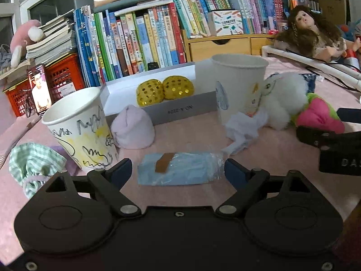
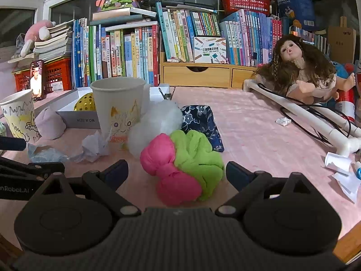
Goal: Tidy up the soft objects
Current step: 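Move the left tool to the blue wrapped packet while the right tool nears the pink-green bundle, then close the left tool on the blue packet while the right tool grasps the pink-green bundle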
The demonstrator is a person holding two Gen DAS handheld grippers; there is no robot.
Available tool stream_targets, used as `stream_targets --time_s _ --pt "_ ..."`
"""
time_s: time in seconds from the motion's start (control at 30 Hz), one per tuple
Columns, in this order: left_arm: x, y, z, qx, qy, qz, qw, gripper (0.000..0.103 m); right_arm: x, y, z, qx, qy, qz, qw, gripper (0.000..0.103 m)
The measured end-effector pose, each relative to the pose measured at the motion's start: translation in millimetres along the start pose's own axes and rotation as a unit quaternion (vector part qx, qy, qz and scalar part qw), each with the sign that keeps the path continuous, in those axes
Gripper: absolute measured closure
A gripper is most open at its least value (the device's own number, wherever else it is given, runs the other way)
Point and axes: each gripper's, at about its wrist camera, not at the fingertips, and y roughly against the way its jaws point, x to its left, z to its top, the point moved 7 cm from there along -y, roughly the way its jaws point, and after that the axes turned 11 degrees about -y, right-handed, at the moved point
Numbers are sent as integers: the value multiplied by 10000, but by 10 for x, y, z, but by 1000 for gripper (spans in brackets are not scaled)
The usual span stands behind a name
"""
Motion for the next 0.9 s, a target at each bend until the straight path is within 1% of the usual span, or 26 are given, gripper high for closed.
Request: stream_targets --time_s 0.13,0.23,0.37,0.47,0.57,0.7,0.9 --pt "83 -59 -11 58 360 -210 9991 14 -22 -15 12 2 -22 11 10000 6" --pt "126 -98 -24 101 540 -262 9981 14 -33 -36 22 14 -40 17 10000 6" --pt "137 -130 -47 138 555 -254 9980 14 -34 -64 22 44 -47 7 10000 7" --pt "111 -146 -53 149 508 -247 9983 14 -34 -89 15 100 -79 -10 9999 9" --pt "101 -150 -51 148 521 -279 9981 16 -34 -99 12 128 -82 -43 9999 14" --pt "100 -136 -43 172 535 -309 9979 20 -40 -105 6 197 -93 -59 9997 28" --pt "51 -52 2 65 273 -230 9993 21 -32 -67 24 168 -82 -52 9998 38"
